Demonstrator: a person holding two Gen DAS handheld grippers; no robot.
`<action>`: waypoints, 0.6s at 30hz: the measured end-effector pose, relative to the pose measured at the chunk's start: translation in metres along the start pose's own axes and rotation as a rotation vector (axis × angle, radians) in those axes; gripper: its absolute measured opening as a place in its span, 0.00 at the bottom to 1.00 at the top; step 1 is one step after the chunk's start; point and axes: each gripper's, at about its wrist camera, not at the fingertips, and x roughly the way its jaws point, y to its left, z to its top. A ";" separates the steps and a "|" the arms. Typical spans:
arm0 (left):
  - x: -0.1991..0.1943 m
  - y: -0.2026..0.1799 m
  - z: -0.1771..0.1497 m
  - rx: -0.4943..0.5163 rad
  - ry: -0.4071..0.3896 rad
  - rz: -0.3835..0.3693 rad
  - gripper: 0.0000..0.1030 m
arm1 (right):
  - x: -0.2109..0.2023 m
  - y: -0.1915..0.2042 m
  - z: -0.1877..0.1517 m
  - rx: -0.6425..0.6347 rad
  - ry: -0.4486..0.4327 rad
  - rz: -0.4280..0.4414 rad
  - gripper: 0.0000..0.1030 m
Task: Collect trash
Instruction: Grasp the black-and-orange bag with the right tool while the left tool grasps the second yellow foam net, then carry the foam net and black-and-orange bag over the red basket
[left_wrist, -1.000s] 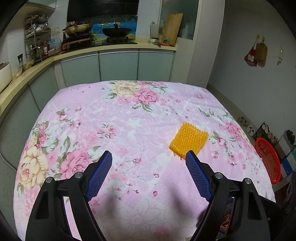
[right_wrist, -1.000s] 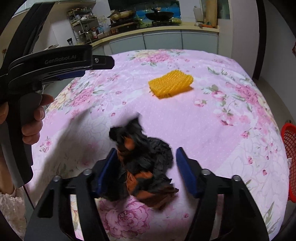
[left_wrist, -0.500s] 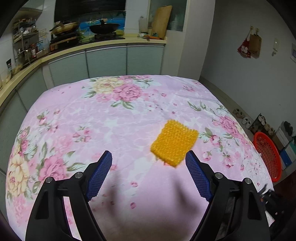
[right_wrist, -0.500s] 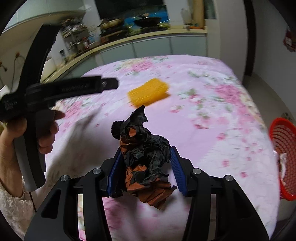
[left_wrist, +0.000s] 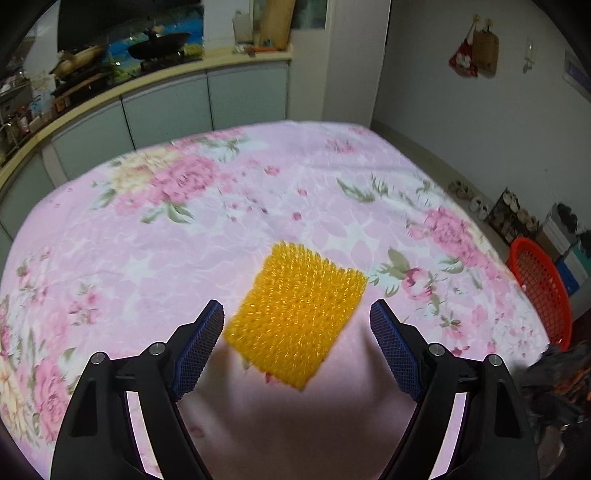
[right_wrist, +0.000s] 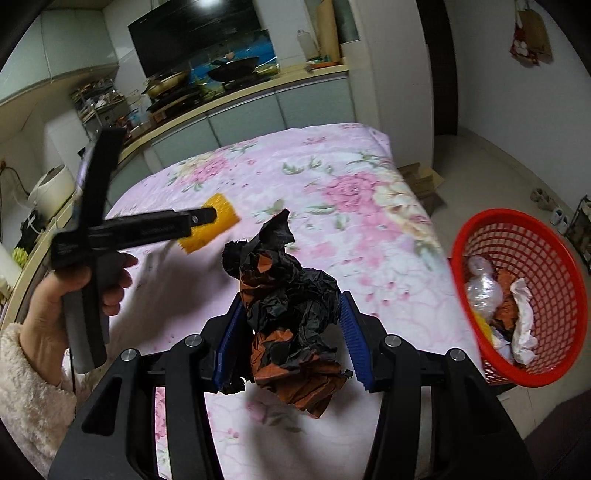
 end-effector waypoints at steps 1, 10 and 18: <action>0.004 0.000 -0.001 0.000 0.006 -0.003 0.76 | 0.000 -0.003 0.000 0.006 -0.001 -0.004 0.47; 0.018 0.000 -0.002 -0.005 0.021 -0.010 0.39 | 0.004 -0.019 0.000 0.045 0.007 -0.022 0.47; 0.014 0.010 -0.001 -0.061 -0.011 -0.022 0.15 | 0.005 -0.019 -0.001 0.052 0.011 -0.023 0.47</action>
